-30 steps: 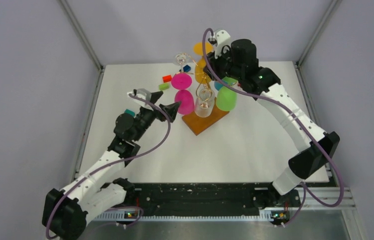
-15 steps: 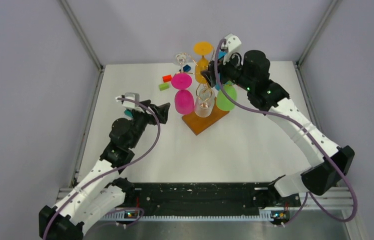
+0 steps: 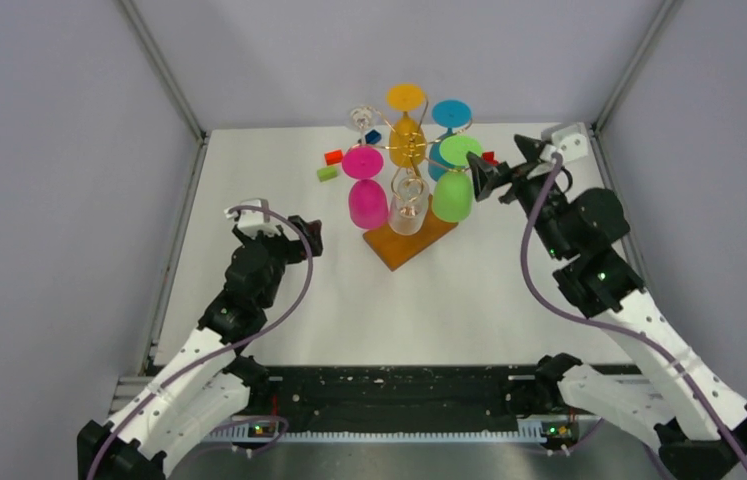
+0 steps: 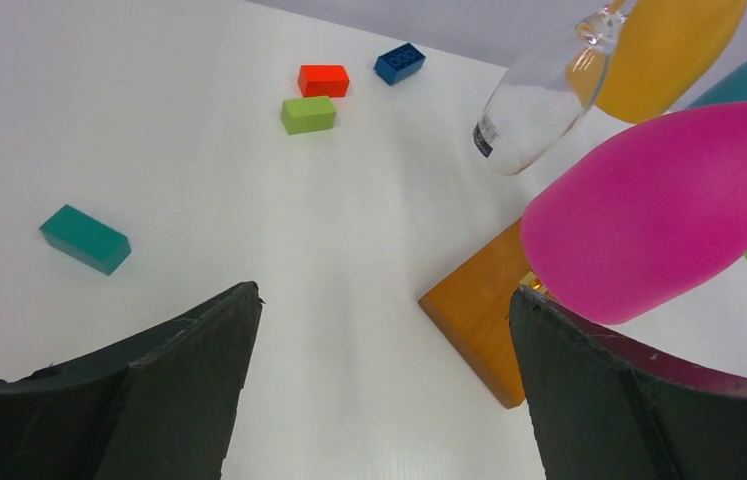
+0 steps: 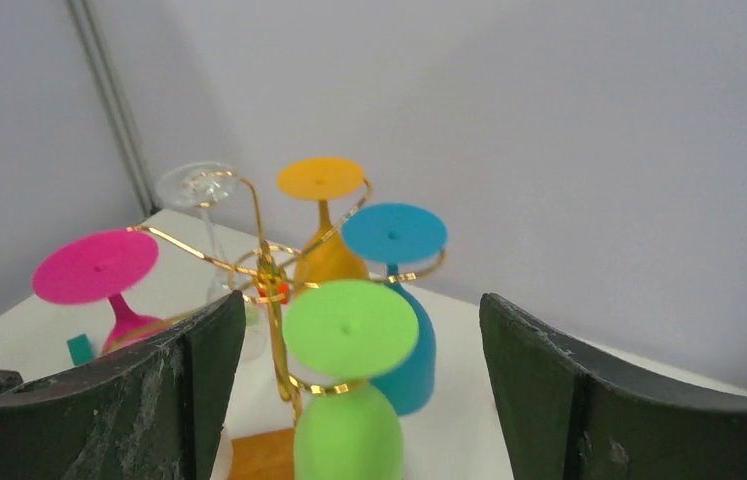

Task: Place the wine glass upside down on the wine glass rack
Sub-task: Reset both arms

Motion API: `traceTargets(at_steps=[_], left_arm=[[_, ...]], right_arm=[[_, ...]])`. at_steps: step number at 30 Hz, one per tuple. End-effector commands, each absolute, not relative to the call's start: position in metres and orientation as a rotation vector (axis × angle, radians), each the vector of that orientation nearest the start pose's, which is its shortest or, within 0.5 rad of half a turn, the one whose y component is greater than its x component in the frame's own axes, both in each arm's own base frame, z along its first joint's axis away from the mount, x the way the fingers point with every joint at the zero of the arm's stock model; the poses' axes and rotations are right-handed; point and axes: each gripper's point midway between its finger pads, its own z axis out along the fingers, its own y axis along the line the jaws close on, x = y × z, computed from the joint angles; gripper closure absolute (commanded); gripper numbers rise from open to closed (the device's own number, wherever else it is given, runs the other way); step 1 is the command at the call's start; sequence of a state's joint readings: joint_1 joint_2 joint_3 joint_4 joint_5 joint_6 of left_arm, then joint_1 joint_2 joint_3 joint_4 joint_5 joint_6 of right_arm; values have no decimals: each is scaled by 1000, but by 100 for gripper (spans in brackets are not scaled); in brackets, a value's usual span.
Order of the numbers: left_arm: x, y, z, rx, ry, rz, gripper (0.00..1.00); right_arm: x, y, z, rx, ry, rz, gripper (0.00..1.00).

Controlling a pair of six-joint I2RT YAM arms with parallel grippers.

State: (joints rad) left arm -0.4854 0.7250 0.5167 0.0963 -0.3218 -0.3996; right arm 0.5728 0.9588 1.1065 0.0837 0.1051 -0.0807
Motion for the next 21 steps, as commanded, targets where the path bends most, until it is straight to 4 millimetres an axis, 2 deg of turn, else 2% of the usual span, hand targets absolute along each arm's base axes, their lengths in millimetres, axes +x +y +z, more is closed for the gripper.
traceTargets(at_steps=[1, 6, 8, 13, 16, 19, 21], left_arm=[[294, -94, 234, -233, 1638, -342, 1], [291, -84, 227, -262, 1649, -296, 1], [290, -82, 226, -274, 1647, -289, 1], [289, -77, 225, -299, 1630, -283, 1], [289, -76, 225, -297, 1620, -274, 1], [288, -72, 221, -308, 1626, -252, 1], [288, -71, 221, -307, 1627, -245, 1]], right_arm=[[291, 126, 410, -145, 1315, 276, 15], [273, 91, 331, 47, 1375, 268, 14], [268, 79, 298, 136, 1407, 262, 2], [262, 64, 224, 298, 1468, 281, 1], [261, 61, 193, 356, 1488, 291, 1], [261, 59, 174, 356, 1485, 283, 1], [261, 56, 170, 365, 1476, 270, 1]])
